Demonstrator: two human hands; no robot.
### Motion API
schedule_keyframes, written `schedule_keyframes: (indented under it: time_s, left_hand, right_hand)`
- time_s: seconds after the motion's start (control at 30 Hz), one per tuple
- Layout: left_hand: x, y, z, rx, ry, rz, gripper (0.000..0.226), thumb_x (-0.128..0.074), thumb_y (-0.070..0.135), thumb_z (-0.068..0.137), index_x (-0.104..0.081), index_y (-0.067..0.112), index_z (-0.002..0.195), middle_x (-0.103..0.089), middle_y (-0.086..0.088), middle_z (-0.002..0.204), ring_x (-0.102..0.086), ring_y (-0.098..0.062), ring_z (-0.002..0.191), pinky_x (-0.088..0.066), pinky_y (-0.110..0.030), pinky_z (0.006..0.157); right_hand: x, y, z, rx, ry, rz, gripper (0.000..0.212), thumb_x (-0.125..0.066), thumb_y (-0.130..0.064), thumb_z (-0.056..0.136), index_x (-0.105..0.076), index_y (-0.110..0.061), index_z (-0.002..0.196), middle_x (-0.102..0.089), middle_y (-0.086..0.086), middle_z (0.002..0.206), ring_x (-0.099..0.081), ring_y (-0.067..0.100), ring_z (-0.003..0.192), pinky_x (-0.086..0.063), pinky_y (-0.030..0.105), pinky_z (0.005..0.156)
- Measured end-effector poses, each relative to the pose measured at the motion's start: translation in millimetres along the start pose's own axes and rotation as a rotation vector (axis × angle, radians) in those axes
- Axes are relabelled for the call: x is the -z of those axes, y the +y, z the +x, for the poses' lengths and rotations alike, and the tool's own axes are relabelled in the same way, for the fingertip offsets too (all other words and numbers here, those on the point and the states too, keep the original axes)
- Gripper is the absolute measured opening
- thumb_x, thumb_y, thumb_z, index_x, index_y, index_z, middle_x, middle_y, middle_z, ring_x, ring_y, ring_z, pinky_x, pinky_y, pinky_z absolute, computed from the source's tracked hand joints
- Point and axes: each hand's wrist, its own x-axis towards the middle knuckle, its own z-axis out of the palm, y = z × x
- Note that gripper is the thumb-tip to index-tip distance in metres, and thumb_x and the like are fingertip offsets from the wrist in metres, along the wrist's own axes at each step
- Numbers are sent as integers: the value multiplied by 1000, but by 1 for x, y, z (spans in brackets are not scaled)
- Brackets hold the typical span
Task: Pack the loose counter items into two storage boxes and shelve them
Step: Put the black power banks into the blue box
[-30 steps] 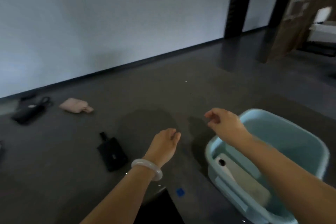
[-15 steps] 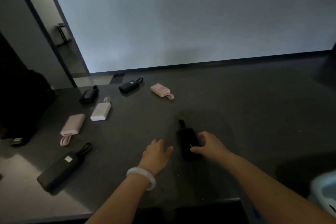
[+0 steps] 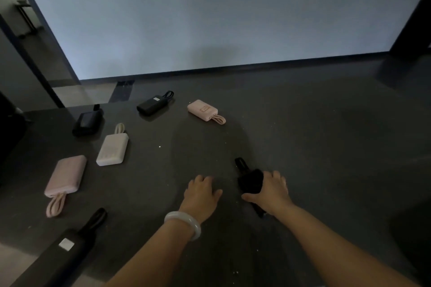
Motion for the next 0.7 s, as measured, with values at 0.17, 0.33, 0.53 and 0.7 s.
schedule_keyframes:
  time_s: [0.17,0.33,0.53,0.7]
  left_hand:
    - [-2,-1,25,-42,40,14,57,-53,39,97,-35,18,147,-36,-2,146,-36,-23,135,-36,-37,111]
    - [5,-8,27,21,73,-15,53,-54,36,97,-38,19,145,-37,-1,144,-37,-21,133,-36,-37,111]
    - [22,-49,10,186,141,-10,47,-56,35,96,-44,19,138,-39,-2,141,-40,-21,130,-37,-37,109]
    - [31,-81,-29,255,244,-43,47,-56,36,96,-45,20,139,-39,0,141,-39,-19,129,-35,-34,110]
  right_hand:
    - [-3,-8,16,145,-80,22,94,-76,-55,70,-33,-20,145,-37,-2,128,-32,17,125,-33,32,109]
    - [-4,-24,35,226,-111,-17,88,-78,-51,69,-37,-23,142,-38,-4,126,-35,15,122,-37,32,106]
    - [-23,-76,50,371,-189,-48,88,-78,-52,68,-37,-24,141,-37,-4,129,-35,15,123,-36,32,107]
    - [-52,-126,41,455,-192,-121,89,-75,-57,69,-37,-20,140,-39,1,133,-38,20,123,-35,33,105]
